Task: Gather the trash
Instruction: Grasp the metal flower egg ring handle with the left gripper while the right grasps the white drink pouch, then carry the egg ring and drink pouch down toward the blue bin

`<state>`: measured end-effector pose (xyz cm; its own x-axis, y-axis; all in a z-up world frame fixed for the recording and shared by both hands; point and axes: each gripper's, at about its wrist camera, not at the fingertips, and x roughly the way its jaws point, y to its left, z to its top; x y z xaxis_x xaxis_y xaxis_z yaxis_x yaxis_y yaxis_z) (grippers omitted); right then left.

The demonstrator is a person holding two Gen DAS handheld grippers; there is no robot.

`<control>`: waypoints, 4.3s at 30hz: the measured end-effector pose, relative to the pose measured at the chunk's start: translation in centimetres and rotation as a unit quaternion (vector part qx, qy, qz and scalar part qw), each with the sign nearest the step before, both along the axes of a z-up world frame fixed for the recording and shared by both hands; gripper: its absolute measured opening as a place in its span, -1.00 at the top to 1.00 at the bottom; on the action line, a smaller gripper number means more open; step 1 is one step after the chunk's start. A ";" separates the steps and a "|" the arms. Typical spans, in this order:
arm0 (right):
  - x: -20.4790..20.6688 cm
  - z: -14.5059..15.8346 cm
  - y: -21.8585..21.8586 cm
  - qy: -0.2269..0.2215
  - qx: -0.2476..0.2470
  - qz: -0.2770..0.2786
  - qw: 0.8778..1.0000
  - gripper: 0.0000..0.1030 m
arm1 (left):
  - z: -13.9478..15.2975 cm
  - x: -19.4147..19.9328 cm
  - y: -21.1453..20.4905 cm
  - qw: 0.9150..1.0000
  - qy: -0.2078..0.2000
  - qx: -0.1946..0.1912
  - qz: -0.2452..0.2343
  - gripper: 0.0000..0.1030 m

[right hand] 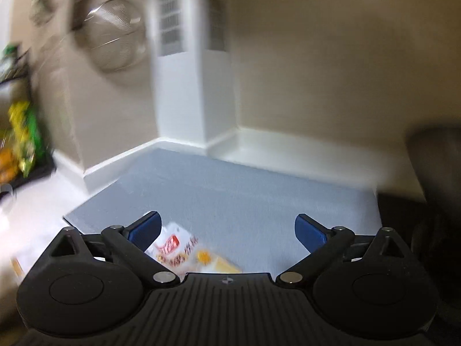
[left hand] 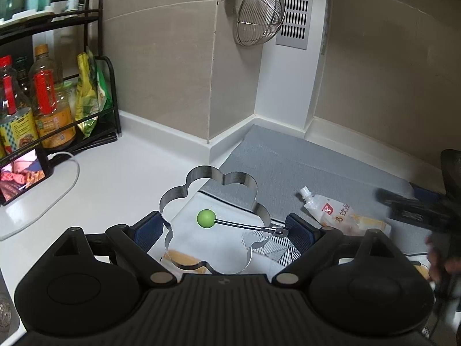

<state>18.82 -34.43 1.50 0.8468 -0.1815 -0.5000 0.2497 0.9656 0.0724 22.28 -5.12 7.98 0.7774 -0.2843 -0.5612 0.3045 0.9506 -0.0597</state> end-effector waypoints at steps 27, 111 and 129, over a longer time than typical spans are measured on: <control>-1.3 -0.3 2.5 0.052 -0.046 0.013 0.997 0.02 | 0.2 -8.3 1.4 1.000 -0.018 0.019 0.003 -0.82; -24.0 -6.2 20.2 0.161 0.035 0.231 0.959 -0.04 | -14.1 -25.2 11.8 0.985 0.109 0.089 0.104 -0.82; -21.1 -9.2 20.6 0.208 0.031 0.241 0.948 -0.05 | -17.2 -22.1 11.5 0.978 0.150 0.093 0.110 -0.83</control>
